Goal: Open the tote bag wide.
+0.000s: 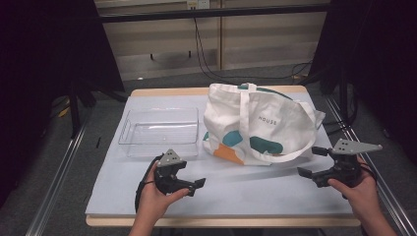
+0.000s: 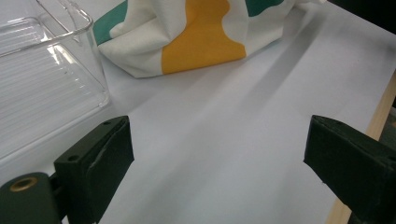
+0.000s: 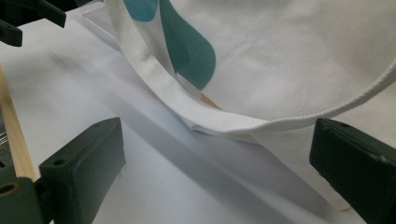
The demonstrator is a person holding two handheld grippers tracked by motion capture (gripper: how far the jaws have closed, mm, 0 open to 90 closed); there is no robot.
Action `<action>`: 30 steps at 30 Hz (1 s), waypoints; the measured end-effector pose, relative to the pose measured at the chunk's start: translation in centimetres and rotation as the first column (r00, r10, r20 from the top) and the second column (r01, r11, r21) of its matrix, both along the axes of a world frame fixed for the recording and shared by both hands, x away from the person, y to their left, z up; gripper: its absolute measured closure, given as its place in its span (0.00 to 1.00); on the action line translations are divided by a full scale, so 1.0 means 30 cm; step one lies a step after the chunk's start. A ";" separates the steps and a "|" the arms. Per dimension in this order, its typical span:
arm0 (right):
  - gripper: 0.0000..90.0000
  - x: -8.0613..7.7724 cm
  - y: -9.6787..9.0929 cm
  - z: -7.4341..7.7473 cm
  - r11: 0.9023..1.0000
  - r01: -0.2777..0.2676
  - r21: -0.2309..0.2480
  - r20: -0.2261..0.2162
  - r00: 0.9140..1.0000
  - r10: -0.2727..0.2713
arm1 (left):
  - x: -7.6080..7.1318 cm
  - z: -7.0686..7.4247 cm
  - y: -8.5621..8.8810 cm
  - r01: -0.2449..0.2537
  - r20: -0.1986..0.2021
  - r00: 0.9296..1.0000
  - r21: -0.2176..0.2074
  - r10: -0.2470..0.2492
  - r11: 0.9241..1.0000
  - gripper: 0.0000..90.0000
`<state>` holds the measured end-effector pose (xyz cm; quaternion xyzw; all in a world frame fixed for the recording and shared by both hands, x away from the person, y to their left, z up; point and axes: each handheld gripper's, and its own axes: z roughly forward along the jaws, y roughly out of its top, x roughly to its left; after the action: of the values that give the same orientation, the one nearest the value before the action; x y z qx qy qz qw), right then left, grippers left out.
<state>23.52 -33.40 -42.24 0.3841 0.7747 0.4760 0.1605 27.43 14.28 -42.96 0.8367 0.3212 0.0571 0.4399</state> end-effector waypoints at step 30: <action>0.10 0.040 -0.059 0.055 0.998 0.060 0.000 -0.032 0.998 -0.060 | 0.141 0.196 -0.054 0.033 -0.006 0.999 0.034 -0.033 0.999 0.12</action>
<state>24.72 -35.18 -40.60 0.4150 0.7650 0.4650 0.1620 31.66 12.65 -37.07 0.8494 0.3074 0.0531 0.4256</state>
